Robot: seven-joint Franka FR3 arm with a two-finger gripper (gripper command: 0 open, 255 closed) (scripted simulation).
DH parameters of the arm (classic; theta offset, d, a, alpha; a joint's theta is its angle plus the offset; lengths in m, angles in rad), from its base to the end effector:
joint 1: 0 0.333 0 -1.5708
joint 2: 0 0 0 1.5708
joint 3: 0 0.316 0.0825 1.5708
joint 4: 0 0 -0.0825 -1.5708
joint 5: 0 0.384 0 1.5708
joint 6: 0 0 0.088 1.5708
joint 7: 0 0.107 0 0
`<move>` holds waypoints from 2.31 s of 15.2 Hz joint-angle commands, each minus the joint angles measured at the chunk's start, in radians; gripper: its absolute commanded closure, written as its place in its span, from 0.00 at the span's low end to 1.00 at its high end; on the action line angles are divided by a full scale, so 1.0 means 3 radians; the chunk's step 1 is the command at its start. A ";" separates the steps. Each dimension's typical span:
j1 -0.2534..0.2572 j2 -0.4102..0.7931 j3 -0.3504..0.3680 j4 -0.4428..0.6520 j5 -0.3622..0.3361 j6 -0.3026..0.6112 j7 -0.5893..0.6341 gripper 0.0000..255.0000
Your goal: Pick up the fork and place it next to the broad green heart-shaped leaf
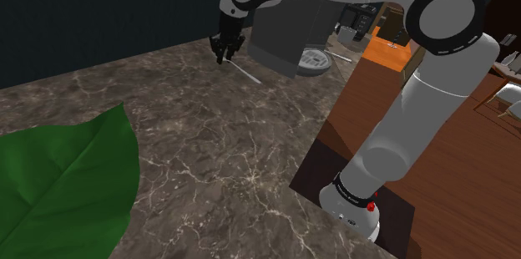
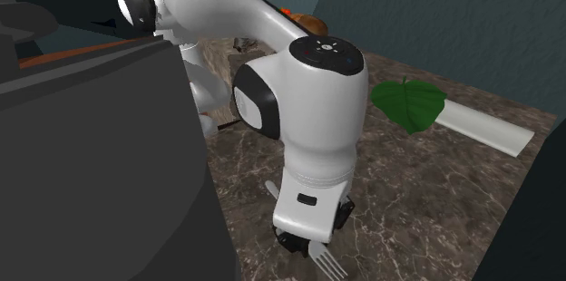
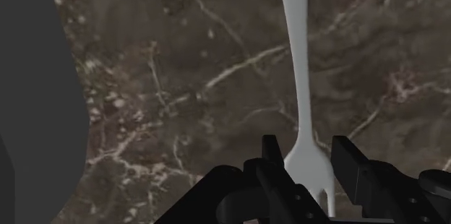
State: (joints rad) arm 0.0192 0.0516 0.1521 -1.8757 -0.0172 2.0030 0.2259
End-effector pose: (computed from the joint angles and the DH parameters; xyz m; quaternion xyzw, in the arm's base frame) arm 0.5750 0.0971 0.4879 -0.9990 0.0242 -0.0382 0.0036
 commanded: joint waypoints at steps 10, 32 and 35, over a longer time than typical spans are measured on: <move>0.0004 -0.0038 0.0004 0.0429 0.0011 -0.0473 -0.0006 1.00; 0.0299 0.0004 0.0264 0.1117 -0.0048 -0.1129 0.0542 1.00; 0.0427 0.0043 0.0375 0.1165 -0.0081 -0.1147 0.0782 1.00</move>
State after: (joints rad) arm 0.1336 0.0602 0.2529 -1.5309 -0.0377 1.6601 0.4334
